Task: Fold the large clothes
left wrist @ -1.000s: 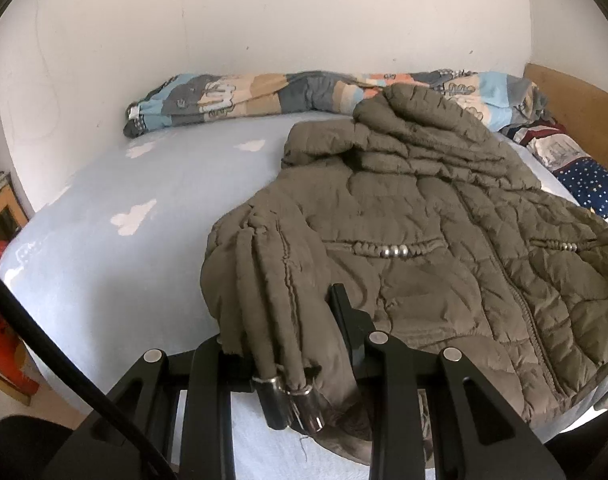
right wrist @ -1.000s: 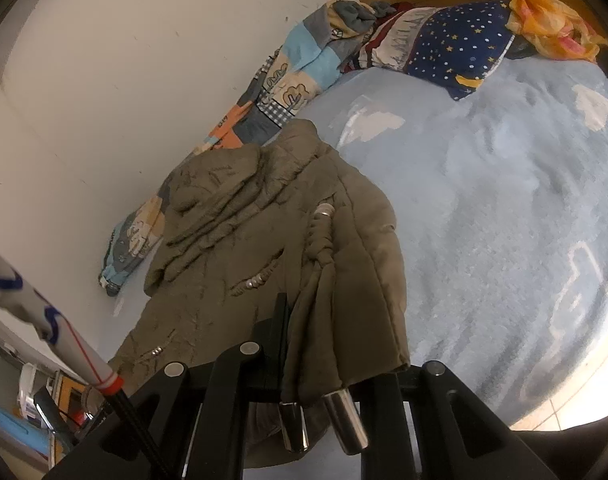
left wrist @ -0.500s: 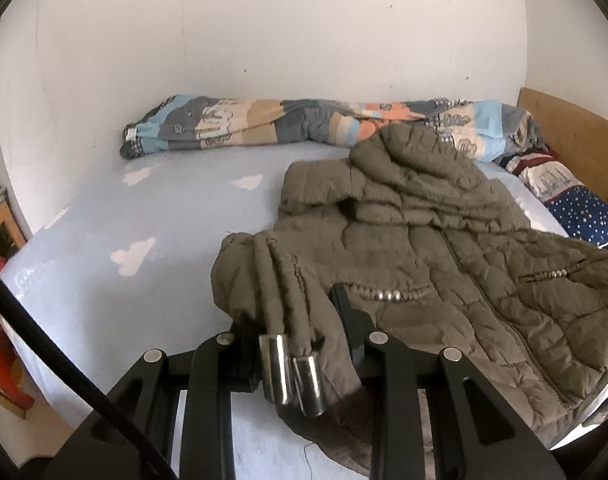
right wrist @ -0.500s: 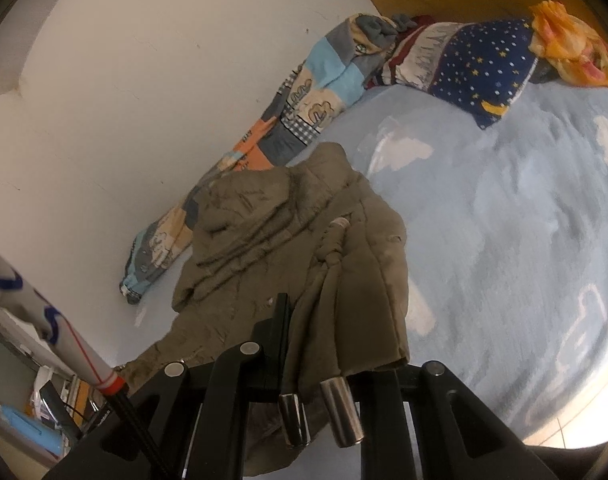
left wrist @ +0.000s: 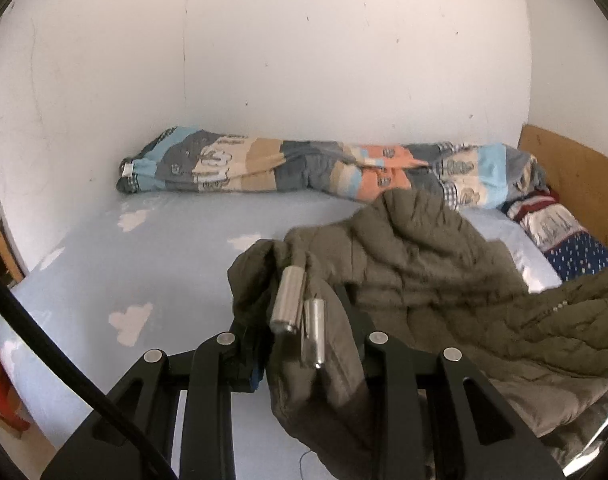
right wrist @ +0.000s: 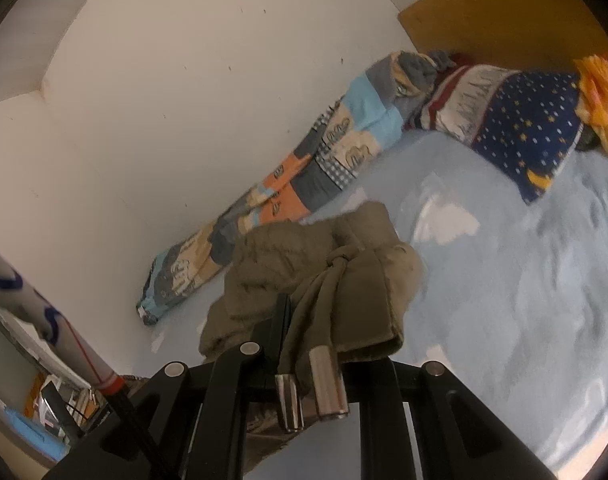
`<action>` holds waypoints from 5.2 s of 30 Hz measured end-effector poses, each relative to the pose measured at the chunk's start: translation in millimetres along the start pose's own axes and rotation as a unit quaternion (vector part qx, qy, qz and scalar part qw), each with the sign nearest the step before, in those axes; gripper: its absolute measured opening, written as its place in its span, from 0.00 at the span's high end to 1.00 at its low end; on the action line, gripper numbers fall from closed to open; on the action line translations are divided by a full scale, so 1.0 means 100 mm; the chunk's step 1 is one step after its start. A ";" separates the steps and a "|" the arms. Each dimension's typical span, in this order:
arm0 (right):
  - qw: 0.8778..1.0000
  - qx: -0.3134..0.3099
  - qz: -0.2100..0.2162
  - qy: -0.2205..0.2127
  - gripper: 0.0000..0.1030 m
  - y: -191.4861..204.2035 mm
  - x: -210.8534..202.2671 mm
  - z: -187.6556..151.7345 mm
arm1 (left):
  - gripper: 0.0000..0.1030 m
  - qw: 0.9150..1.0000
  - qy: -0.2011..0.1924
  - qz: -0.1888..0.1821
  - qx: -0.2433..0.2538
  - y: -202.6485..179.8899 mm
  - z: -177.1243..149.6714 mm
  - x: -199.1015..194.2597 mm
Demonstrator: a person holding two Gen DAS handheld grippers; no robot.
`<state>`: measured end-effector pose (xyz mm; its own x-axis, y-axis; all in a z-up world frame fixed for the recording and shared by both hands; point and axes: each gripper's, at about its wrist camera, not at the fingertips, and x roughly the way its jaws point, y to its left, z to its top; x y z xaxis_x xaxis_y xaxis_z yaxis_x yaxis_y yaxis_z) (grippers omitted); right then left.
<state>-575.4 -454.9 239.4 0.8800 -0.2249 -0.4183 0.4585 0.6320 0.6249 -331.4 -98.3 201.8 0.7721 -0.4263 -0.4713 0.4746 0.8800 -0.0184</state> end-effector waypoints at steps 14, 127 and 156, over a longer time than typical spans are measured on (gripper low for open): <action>0.999 -0.015 0.002 -0.030 0.87 0.30 0.90 0.92 | 0.67 0.999 0.009 -0.016 -0.031 -0.08 1.18 1.08; 0.958 -0.180 -0.132 0.180 0.45 0.52 3.30 -0.28 | 0.24 0.982 0.171 0.047 0.061 -1.07 -0.04 2.64; 0.966 -0.102 -0.138 0.195 0.40 0.28 3.03 -0.05 | 0.24 0.982 0.158 0.058 0.084 -1.10 -0.04 2.56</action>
<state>-296.6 -501.3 127.2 0.5959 -0.1342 -0.7918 0.6001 0.7297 0.3279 -188.1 -303.5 79.6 0.6680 -0.2149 -0.7124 0.4738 0.8611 0.1846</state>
